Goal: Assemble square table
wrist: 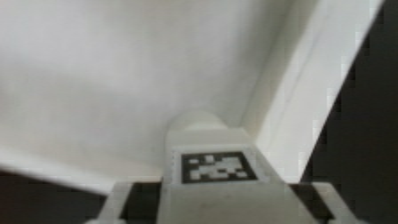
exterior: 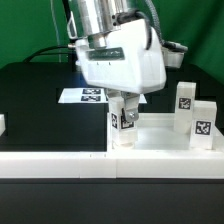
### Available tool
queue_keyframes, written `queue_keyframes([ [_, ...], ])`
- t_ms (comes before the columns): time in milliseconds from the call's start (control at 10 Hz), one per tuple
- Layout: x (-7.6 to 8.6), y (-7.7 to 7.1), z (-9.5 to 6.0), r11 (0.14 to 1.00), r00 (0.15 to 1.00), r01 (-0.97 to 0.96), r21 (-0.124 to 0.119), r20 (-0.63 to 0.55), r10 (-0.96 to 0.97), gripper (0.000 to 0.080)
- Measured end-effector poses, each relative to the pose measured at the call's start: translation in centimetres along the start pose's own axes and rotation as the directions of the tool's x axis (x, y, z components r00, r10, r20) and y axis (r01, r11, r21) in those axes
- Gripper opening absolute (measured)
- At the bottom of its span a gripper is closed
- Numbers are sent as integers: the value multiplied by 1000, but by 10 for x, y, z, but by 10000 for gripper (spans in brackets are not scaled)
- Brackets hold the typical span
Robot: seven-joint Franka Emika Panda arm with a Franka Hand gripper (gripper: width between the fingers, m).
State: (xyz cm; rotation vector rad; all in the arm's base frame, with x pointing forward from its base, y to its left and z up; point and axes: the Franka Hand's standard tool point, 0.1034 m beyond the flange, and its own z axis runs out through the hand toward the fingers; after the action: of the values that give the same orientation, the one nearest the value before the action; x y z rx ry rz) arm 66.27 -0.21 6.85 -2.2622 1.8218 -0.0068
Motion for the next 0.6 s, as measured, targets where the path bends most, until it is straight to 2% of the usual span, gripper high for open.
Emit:
queue_keyframes([
  [200, -2, -1, 1, 995, 995, -95, 1, -5, 95, 288],
  [400, -2, 0, 1, 1000, 1000, -27, -4, -4, 27, 288],
  [500, -3, 1, 2, 998, 998, 62, -8, -4, -62, 512],
  [600, -3, -1, 3, 984, 984, 179, -4, -16, -179, 512],
])
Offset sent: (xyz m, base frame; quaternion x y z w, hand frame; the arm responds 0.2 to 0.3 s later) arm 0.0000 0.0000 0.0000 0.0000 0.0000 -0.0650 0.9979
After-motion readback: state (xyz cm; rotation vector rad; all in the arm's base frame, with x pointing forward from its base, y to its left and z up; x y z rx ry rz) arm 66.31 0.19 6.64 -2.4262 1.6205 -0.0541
